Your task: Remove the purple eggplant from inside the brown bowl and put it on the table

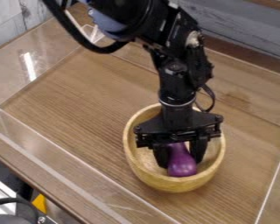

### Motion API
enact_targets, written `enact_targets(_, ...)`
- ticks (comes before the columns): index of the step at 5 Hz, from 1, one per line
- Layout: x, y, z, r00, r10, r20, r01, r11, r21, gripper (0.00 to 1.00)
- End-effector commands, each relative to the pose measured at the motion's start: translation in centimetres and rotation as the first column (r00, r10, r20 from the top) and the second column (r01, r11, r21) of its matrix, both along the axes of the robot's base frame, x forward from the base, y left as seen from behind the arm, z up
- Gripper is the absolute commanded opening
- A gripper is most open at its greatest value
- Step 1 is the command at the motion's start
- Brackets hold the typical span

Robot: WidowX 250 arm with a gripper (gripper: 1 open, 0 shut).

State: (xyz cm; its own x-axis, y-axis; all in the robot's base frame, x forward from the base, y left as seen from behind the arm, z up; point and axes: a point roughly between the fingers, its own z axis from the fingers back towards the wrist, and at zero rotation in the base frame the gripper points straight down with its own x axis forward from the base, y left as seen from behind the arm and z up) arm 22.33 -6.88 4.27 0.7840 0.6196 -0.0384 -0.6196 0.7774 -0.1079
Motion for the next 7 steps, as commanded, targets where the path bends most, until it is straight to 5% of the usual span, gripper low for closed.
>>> enact_targets(1,-0.3,-0.7,1.1,0.999,0.026,0.043,-0.026,1.0,-0.005,0.0)
enact_targets(3,-0.7,2.1,1.4,0.998,-0.012,0.054,0.011,1.0,0.003,0.0)
enact_targets(5,0.9,2.6,4.5,0.997,0.018,0.077,-0.019,1.0,0.005,0.0)
enact_targets(7,3.2,5.3,4.3,0.993,-0.037,0.115,0.032,0.998,0.046,0.0)
